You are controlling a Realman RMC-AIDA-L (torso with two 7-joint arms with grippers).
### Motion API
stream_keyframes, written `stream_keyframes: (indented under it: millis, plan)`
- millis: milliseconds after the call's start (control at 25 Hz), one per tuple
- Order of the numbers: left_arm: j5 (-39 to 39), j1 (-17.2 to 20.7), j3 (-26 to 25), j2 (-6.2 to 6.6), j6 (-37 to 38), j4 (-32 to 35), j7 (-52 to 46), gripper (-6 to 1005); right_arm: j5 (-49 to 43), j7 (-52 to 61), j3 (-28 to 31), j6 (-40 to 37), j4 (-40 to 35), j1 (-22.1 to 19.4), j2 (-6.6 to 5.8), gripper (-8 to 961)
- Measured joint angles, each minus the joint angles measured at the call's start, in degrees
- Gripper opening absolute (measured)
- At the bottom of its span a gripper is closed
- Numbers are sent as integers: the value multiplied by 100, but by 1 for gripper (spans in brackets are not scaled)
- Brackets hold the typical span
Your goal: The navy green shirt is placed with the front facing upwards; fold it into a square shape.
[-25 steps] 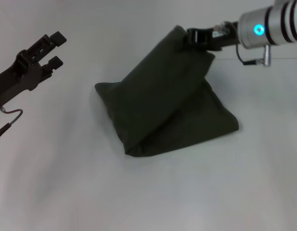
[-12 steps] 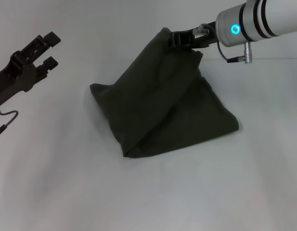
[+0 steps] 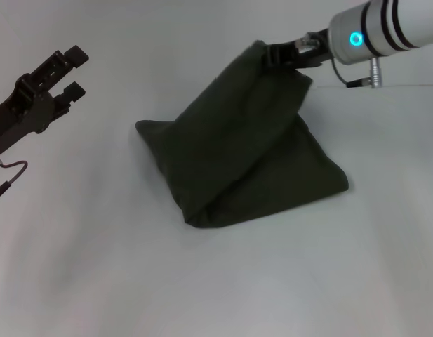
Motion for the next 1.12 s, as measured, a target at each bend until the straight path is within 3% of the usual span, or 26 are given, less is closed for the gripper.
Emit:
stream_keyframes:
  millis: [720, 1120]
  plan:
    - [0, -47, 0, -17, -14, 0, 0, 945, -100, 434, 267, -859, -426, -376, -197, 63]
    - [0, -90, 12, -22, -55, -11, 25, 945, -103, 306, 272, -536, -430, -611, -257, 62]
